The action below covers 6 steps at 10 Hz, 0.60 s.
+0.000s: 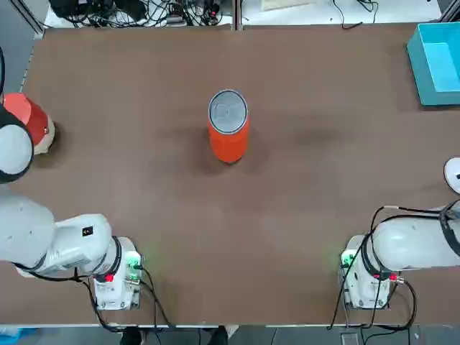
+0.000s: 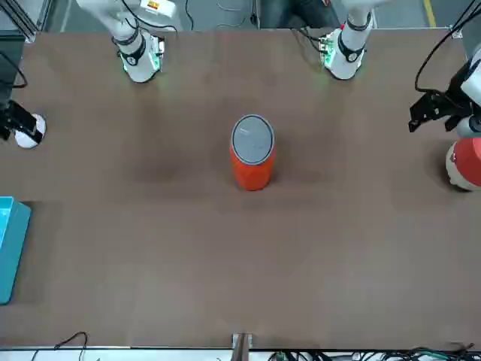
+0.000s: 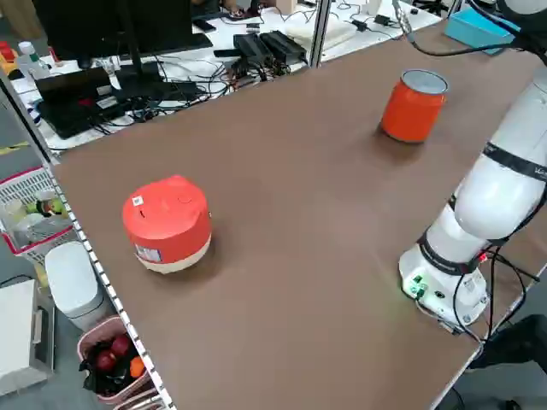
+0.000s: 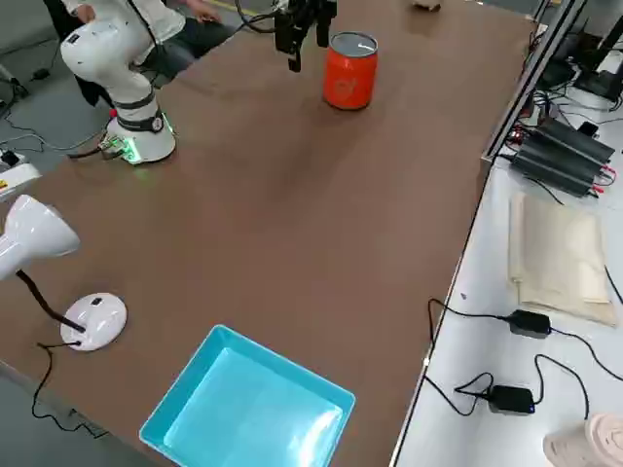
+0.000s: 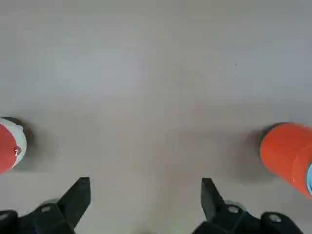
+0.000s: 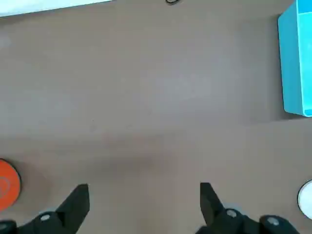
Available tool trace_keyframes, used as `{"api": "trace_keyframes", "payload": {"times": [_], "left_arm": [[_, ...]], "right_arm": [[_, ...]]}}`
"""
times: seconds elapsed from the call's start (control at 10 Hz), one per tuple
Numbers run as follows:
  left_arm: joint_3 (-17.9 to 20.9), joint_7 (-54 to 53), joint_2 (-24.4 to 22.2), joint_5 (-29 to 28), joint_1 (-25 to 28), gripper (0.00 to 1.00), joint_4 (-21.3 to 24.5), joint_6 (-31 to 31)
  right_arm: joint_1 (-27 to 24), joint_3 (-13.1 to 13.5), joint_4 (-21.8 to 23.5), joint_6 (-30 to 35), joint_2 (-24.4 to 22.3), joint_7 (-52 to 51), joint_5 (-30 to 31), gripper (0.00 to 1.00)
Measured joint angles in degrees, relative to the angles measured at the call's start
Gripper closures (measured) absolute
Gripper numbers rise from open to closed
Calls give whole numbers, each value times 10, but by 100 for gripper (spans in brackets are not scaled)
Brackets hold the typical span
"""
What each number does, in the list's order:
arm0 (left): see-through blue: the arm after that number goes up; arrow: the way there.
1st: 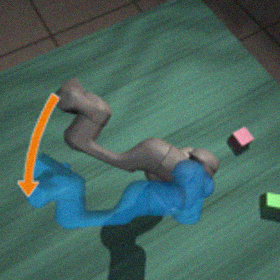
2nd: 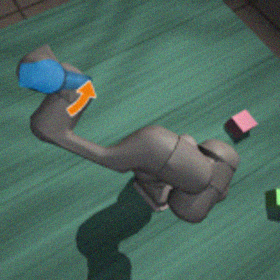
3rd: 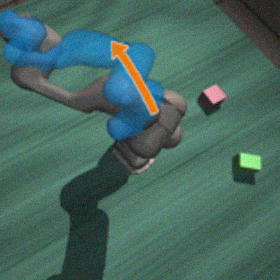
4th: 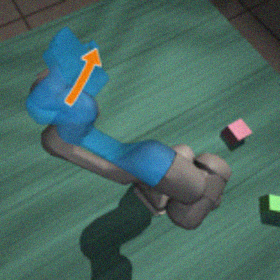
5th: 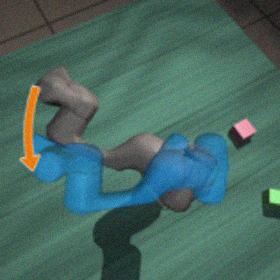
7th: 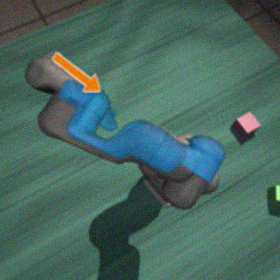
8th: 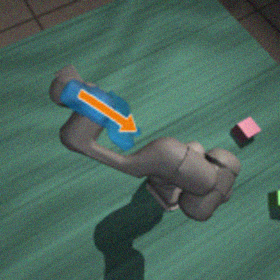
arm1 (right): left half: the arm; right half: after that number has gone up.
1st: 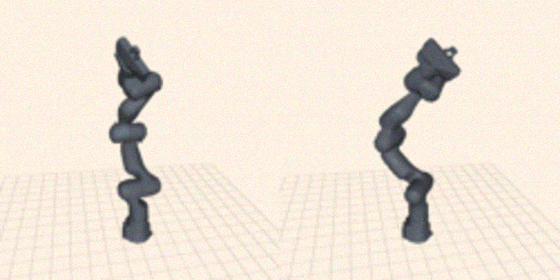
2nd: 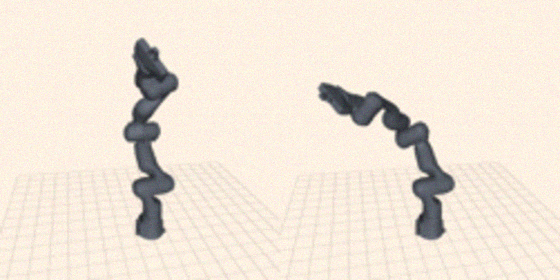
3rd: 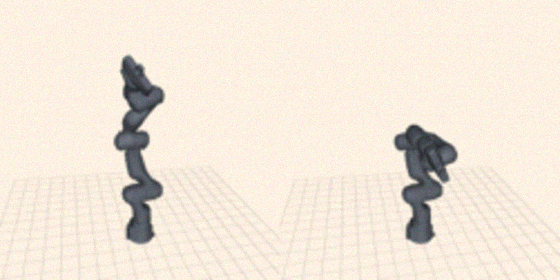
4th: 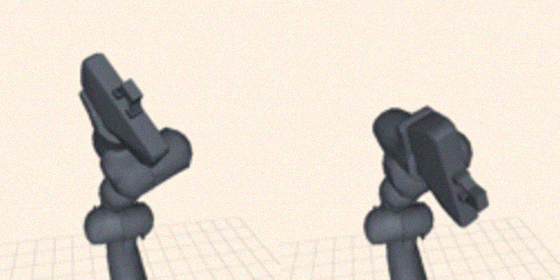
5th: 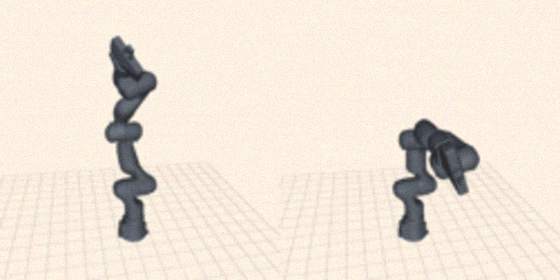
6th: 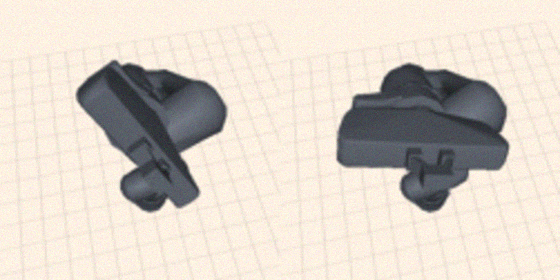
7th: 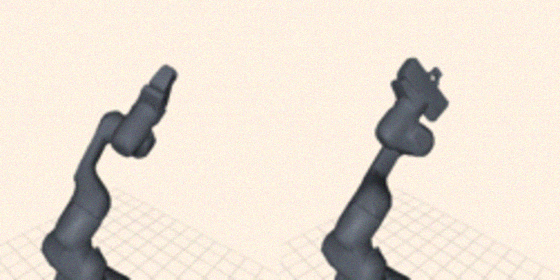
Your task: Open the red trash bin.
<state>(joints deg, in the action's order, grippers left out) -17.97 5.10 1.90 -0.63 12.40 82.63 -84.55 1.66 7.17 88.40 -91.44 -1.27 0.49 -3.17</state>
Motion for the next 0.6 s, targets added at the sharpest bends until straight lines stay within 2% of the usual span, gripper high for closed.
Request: {"api": "trace_keyframes", "payload": {"times": [0.4,0.6], "left_arm": [[-2,0,0,20,-2,0,0,0],[-29,9,5,32,-6,0,2,-7]], "right_arm": [[0,0,0,0,-1,0,1,3],[5,0,0,1,-1,21,1,34]]}}
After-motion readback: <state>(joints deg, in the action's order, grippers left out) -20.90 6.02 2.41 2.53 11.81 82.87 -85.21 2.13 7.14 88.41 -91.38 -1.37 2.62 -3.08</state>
